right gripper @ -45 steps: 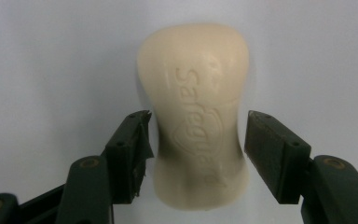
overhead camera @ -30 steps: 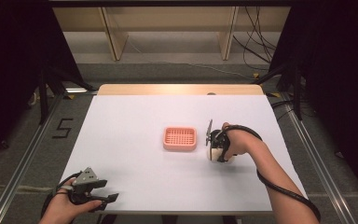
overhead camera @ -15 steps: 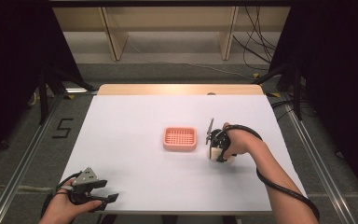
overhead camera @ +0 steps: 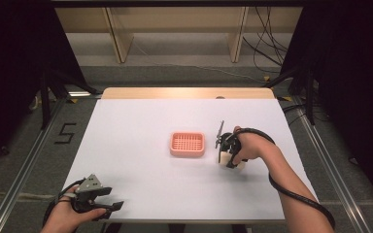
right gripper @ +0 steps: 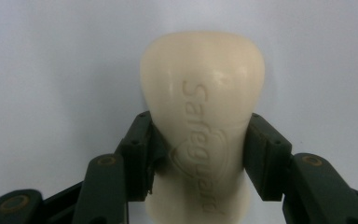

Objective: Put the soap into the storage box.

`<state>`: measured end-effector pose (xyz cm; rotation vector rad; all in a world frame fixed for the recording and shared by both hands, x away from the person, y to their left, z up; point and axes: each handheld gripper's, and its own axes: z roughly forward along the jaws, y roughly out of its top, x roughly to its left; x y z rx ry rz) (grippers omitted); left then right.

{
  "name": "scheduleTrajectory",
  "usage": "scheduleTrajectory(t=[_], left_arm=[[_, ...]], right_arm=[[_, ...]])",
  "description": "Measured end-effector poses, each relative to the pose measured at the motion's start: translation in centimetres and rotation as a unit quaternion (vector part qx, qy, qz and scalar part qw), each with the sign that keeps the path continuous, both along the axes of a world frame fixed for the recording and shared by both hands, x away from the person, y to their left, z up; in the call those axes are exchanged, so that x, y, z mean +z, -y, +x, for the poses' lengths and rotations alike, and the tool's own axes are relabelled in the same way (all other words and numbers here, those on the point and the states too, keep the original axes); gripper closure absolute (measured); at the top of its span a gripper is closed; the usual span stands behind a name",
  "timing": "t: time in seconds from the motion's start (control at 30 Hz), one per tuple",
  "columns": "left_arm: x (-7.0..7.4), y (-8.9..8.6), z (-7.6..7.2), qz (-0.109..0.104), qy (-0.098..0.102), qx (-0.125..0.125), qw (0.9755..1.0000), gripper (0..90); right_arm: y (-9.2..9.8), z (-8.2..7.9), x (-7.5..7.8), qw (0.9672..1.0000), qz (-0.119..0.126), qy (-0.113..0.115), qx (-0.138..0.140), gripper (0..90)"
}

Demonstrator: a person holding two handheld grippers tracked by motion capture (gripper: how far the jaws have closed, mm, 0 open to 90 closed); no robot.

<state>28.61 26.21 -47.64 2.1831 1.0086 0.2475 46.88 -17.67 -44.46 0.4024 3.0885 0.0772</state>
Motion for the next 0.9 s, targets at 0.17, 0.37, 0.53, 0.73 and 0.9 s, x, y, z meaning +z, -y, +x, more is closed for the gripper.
scheduleTrajectory(t=[0.17, 0.37, 0.53, 0.73, 0.9], left_arm=[[0.0, 0.0, 0.0, 0.001, 0.001, 0.000, 1.0000, 29.2], [0.0, 0.0, 0.0, -0.002, 0.000, -0.003, 1.0000, 29.2], [0.0, 0.0, 0.0, -0.002, 0.000, -0.003, 1.0000, 29.2], [0.0, 0.0, 0.0, -0.001, 0.001, -0.003, 1.0000, 29.2], [0.0, 0.0, 0.0, 0.003, 0.002, 0.000, 1.0000, 29.2]], right_arm=[[-0.1, 0.0, 0.4, 0.9999, -0.001, 0.003, 0.014, 50.6], [-0.5, -0.2, 0.9, 0.9999, -0.005, 0.003, 0.011, 50.6], [-0.6, -0.2, 1.2, 0.9998, -0.002, 0.006, 0.017, 50.7], [-0.9, -0.1, 1.5, 0.9997, -0.002, 0.006, 0.023, 50.7], [-1.1, -0.1, 1.5, 0.9996, 0.000, 0.009, 0.027, 50.6]])
